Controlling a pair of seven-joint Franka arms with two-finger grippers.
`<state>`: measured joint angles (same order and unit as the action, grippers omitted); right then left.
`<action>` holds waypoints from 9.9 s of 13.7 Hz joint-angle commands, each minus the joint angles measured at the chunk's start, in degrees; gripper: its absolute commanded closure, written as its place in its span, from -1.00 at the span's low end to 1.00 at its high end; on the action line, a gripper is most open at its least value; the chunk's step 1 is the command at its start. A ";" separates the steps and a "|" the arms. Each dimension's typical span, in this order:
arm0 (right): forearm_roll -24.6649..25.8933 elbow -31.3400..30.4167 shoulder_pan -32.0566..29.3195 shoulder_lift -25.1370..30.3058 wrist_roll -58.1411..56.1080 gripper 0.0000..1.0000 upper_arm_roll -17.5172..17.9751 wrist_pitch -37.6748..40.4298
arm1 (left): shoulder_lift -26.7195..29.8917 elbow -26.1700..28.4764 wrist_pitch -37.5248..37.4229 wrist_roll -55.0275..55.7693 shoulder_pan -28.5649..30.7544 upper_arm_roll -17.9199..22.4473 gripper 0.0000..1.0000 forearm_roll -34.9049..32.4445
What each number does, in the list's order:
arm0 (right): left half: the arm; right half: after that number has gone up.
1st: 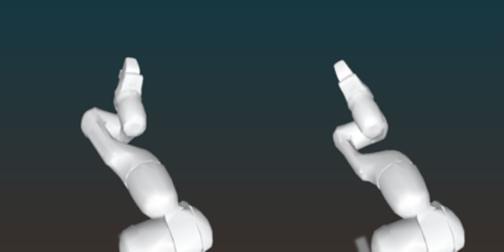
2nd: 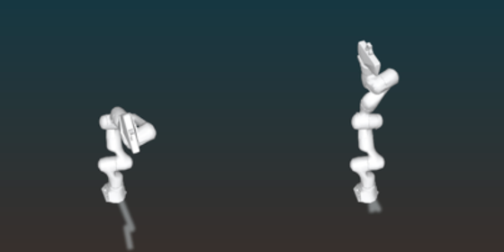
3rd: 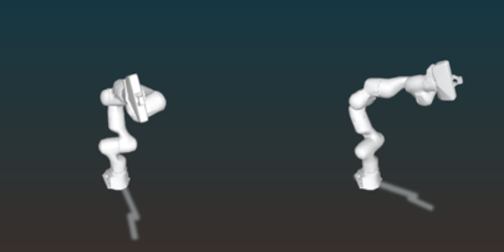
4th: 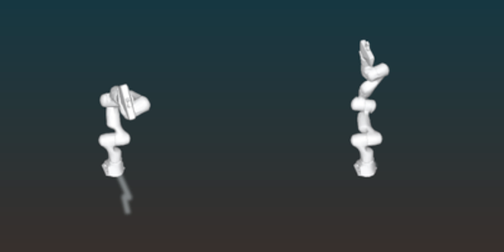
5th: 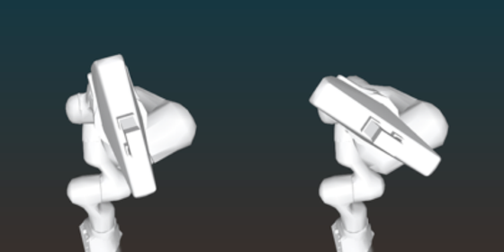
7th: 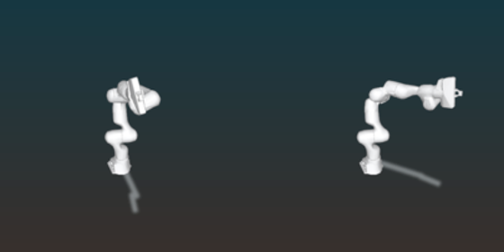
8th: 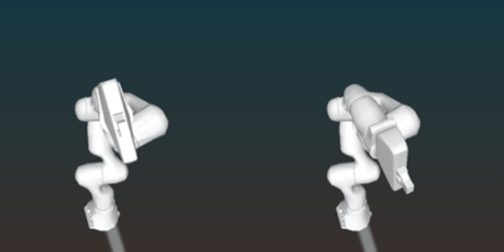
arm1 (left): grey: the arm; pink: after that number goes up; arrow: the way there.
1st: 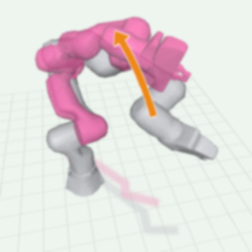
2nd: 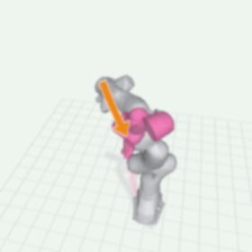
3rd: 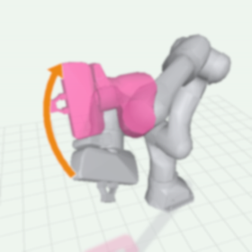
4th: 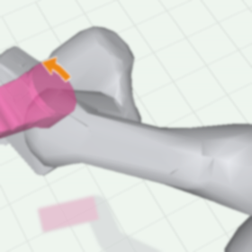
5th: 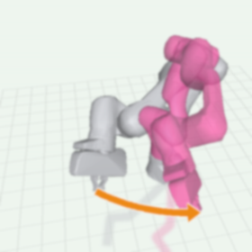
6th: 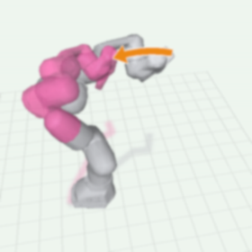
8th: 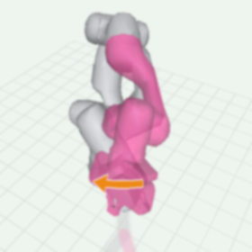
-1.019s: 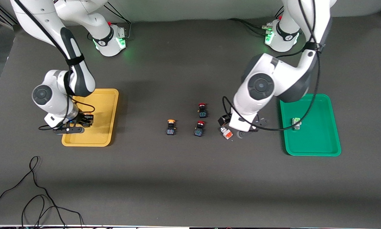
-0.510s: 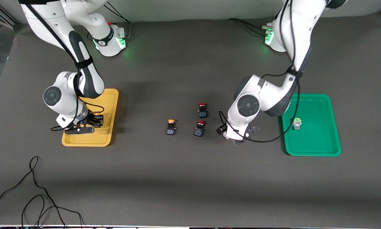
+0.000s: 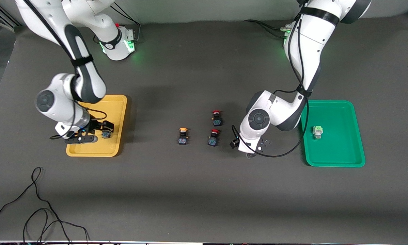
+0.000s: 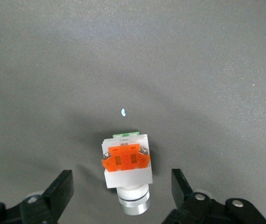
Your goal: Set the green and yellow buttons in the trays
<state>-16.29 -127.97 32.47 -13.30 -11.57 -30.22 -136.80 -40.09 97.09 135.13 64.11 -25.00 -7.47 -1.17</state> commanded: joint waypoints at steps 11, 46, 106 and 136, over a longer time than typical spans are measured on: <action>-7.85 42.25 14.47 -20.33 36.62 -0.99 2.44 23.51 | 9.04 -7.18 -18.12 -8.27 3.99 1.41 0.79 0.11; -2.26 19.63 20.18 -9.11 -11.26 1.00 -30.42 28.74 | 19.70 13.96 -16.60 -74.48 42.93 1.67 -1.00 -5.42; -13.16 48.51 24.95 -17.38 -13.22 -1.00 -57.69 62.17 | 39.65 -4.80 -49.09 -65.25 21.14 6.59 -1.00 1.87; 20.60 38.32 -33.52 16.29 6.12 -1.00 25.47 50.05 | 39.92 -4.54 -46.98 -64.64 21.31 6.68 -1.00 1.79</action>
<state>3.18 -88.61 -0.77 1.72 -6.91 -5.52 -85.53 -0.83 92.55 88.24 -0.99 -3.45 -1.10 0.31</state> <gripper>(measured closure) 0.000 0.000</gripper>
